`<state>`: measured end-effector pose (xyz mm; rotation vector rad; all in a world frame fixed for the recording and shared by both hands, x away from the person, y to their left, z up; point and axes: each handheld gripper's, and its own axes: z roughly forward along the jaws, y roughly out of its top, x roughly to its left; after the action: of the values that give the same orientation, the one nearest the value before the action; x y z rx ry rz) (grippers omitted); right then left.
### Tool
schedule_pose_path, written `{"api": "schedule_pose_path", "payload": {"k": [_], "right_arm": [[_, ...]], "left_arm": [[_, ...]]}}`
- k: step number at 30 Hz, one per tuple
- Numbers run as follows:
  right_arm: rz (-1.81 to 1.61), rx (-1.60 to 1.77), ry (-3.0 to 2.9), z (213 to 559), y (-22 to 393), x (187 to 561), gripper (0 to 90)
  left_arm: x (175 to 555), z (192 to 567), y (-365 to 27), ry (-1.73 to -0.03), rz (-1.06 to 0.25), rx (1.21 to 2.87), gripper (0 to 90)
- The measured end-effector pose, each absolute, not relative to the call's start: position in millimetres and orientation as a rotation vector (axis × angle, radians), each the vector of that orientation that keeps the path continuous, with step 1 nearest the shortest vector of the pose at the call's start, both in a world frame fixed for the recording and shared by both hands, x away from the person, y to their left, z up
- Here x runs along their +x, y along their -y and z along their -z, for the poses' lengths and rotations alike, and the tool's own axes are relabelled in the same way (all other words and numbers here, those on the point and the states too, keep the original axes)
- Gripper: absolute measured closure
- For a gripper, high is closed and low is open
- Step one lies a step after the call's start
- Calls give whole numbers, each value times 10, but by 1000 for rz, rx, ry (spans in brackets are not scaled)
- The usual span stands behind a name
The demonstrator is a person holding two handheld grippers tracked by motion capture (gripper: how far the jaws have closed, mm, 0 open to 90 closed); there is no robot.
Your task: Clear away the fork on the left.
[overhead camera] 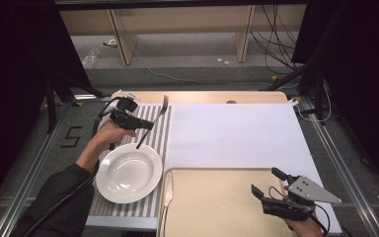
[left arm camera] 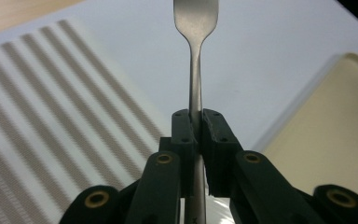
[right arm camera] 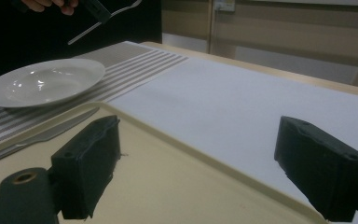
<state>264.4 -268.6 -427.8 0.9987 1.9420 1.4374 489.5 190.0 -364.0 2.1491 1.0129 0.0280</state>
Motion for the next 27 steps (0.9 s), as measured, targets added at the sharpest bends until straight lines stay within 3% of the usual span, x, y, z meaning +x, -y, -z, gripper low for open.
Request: {"api": "schedule_pose_path", "payload": {"k": [11,27], "right_arm": [[-1436,1000,-1942,4278,2686,2642,150],[-1431,999,-1943,4273,2684,2639,151]], "left_arm": [[4486,3633,-1689,-880,41,2122,836],[3904,3910,-1299,-760,154,2141,836]]}}
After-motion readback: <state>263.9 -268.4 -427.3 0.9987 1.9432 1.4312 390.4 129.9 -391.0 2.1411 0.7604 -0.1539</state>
